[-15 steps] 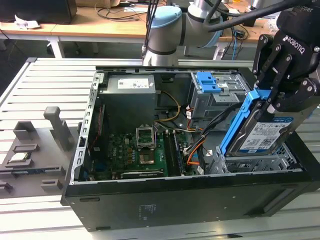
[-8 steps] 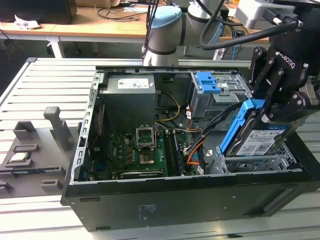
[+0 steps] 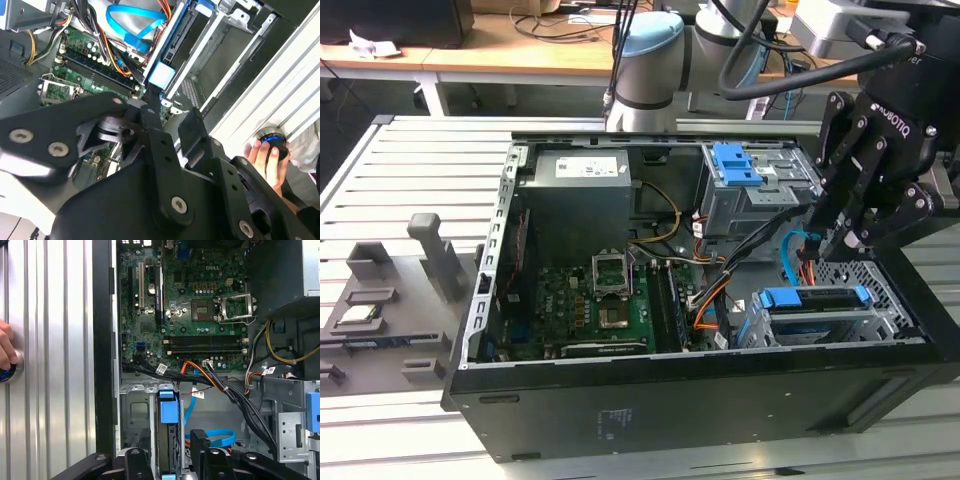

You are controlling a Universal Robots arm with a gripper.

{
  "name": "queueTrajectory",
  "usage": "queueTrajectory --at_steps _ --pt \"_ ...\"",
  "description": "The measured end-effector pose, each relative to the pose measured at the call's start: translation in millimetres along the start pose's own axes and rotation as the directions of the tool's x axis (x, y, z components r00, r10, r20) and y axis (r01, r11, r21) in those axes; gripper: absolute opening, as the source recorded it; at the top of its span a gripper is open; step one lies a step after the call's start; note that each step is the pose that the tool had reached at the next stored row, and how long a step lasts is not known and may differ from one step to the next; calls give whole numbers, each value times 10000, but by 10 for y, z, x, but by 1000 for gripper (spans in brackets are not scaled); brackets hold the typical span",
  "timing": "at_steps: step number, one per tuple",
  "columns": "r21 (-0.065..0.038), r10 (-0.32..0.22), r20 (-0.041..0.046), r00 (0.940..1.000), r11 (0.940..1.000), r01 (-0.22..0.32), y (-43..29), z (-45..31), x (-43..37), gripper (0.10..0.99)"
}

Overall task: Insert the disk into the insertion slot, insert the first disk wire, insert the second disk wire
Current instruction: 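Insert the disk into the insertion slot, then insert the first disk wire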

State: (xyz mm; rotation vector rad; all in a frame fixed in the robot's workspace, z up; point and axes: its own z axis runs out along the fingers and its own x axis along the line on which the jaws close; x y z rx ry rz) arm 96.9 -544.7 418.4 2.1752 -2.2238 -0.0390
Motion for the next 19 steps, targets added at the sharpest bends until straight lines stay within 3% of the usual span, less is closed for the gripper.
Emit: queueTrajectory --at_steps 3,4,6,19 --pt "0 -1 -1 10000 10000 1 0 0 0 239" --pt "0 0 -1 10000 10000 0 0 0 0 239" --pt "1 0 0 10000 10000 0 0 1 0 118" --pt "0 -1 4 10000 10000 1 -18 5 0 106"
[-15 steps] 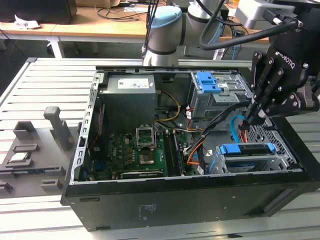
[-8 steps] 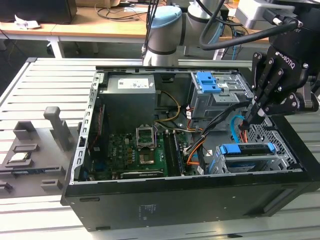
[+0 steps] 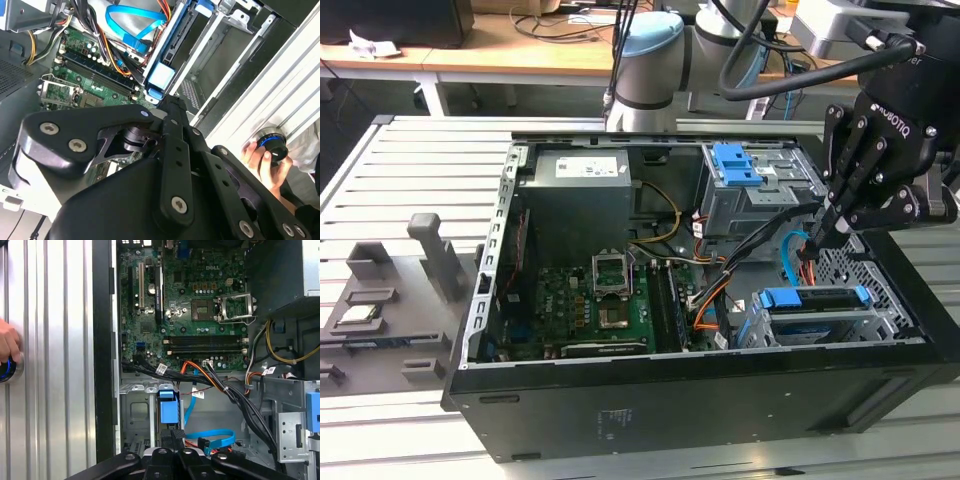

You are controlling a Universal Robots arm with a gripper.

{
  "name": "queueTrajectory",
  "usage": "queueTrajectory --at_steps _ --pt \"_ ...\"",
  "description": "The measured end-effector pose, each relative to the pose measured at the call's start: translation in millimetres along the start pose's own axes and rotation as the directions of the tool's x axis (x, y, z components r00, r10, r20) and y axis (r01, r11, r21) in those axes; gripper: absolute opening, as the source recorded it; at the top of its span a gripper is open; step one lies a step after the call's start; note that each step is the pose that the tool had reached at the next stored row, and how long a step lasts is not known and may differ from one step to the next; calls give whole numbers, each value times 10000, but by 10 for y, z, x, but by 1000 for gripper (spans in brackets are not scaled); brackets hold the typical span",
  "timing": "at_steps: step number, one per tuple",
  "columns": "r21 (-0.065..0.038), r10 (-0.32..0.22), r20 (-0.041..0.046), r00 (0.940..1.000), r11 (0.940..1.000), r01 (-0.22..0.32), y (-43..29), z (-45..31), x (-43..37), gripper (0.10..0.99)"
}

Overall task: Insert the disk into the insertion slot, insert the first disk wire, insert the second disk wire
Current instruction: 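Insert the first disk wire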

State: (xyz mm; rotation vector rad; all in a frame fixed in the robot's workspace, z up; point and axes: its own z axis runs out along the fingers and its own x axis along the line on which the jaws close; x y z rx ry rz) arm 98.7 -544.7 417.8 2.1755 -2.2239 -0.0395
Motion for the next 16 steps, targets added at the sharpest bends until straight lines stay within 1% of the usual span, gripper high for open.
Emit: queueTrajectory --at_steps 1,2,3,4,6,8,9,10,11,12,13,16 --pt "-7 0 -4 10000 10000 0 -54 9 -4 106" --pt "-14 0 -4 10000 10000 0 -87 22 -6 106" --pt "-21 1 -4 10000 10000 -1 -143 38 -14 106" --pt "-25 1 -6 10000 10000 -1 -206 42 -37 106" --pt "-30 0 -7 10000 10000 0 -271 45 -83 106" --pt "-33 1 -6 10000 10000 -1 -343 50 -152 106" --pt "-36 0 -5 10000 10000 0 -388 55 -199 106" --pt "-38 0 -6 10000 10000 0 -429 66 -269 106" --pt "-43 0 -7 10000 10000 -1 -460 110 -354 106" --pt "-44 0 -5 10000 10000 0 -477 144 -401 106" --pt "-45 0 -7 10000 10000 0 -487 161 -425 106" --pt "-47 1 -6 10000 10000 -1 -519 262 -554 106"
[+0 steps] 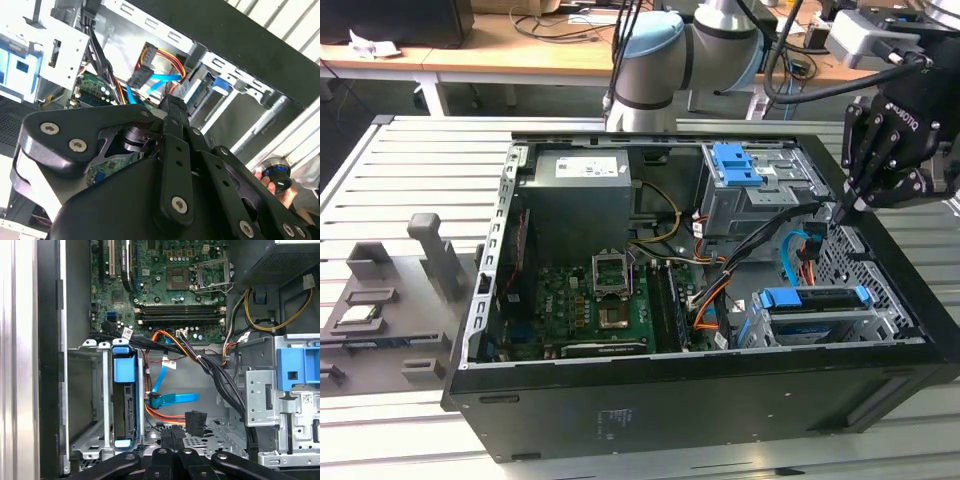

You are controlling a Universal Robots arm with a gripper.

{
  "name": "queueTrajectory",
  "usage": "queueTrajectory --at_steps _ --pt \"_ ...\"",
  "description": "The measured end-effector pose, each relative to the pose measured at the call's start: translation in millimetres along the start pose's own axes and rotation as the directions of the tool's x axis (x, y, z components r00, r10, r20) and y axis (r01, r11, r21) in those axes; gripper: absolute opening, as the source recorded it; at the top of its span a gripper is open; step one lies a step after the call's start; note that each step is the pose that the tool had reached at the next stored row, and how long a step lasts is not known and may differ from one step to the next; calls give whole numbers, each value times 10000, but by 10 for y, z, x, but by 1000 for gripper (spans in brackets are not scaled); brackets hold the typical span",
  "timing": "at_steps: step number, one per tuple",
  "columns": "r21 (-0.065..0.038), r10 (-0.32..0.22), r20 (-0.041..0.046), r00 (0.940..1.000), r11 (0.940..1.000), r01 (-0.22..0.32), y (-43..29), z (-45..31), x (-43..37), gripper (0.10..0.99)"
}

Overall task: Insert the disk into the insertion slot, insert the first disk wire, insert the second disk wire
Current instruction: 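Insert the first disk wire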

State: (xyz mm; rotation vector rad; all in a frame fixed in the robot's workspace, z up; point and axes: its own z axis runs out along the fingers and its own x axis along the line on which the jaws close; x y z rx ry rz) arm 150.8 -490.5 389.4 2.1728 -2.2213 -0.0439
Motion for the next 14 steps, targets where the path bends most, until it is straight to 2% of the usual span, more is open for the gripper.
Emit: queueTrajectory --at_steps 2,4,6,8,13,14 --pt "0 1 -2 10000 10000 -1 -1 37 -52 106" --pt "0 0 -1 10000 10000 0 -2 110 -164 106" --pt "0 -6 0 10000 10000 6 -3 173 -231 106" --pt "0 -10 2 10000 10000 10 -5 220 -248 106" --pt "1 -10 -19 10000 10000 10 -5 228 -249 114" --pt "0 -9 -20 10000 10000 9 -5 228 -249 169"
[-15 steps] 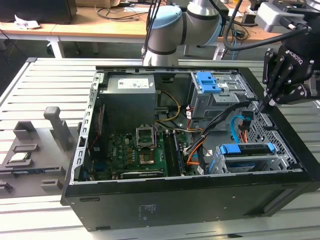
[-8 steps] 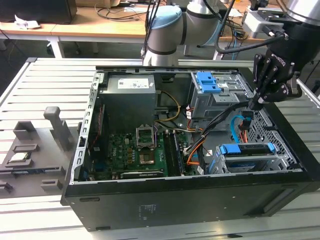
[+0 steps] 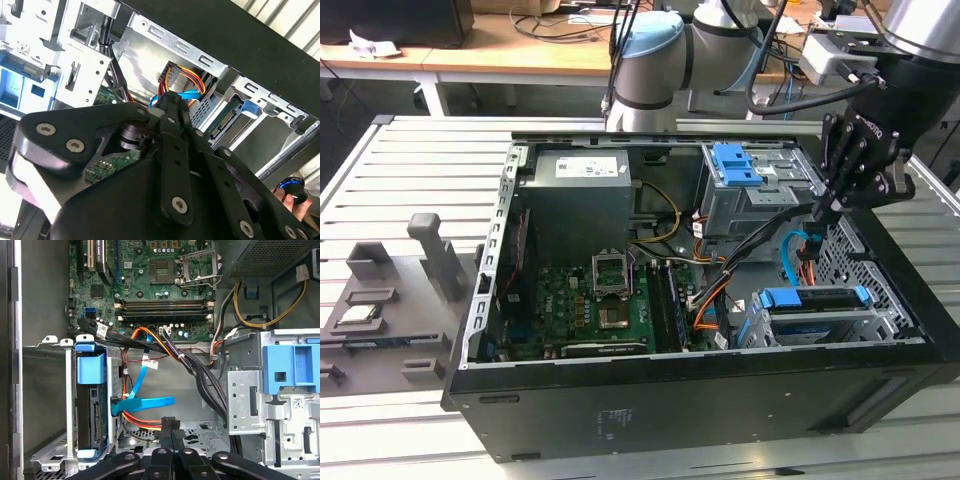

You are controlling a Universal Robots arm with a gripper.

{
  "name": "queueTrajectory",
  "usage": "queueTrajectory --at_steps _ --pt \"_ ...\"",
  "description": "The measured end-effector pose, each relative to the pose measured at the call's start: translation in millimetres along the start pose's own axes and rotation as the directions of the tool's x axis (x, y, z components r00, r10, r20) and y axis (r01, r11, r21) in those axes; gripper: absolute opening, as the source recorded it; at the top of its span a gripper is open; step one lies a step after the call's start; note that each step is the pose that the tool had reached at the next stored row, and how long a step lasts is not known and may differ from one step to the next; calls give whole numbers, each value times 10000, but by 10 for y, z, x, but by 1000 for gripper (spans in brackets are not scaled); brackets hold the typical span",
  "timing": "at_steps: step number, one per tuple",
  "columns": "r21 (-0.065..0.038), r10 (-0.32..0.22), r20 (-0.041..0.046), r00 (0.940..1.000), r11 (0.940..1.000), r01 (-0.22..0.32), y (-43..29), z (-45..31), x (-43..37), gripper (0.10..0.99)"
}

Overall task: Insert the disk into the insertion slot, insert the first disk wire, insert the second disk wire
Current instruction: 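Insert the first disk wire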

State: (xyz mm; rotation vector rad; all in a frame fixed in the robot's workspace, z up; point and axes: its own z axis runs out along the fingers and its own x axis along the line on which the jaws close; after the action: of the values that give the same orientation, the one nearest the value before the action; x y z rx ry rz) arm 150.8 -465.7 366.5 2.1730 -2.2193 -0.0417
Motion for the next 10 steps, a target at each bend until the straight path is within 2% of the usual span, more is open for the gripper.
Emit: queueTrajectory --at_steps 2,3,4,8,10 --pt "0 1 -5 10000 10000 -1 0 0 0 294" --pt "1 1 -7 10000 10000 -1 0 0 0 294" --pt "0 0 -14 10000 10000 0 4 9 -2 361" --pt "4 7 -184 9998 10000 -7 26 80 -61 361" --pt "10 19 -437 9990 10000 -19 29 109 -68 361"
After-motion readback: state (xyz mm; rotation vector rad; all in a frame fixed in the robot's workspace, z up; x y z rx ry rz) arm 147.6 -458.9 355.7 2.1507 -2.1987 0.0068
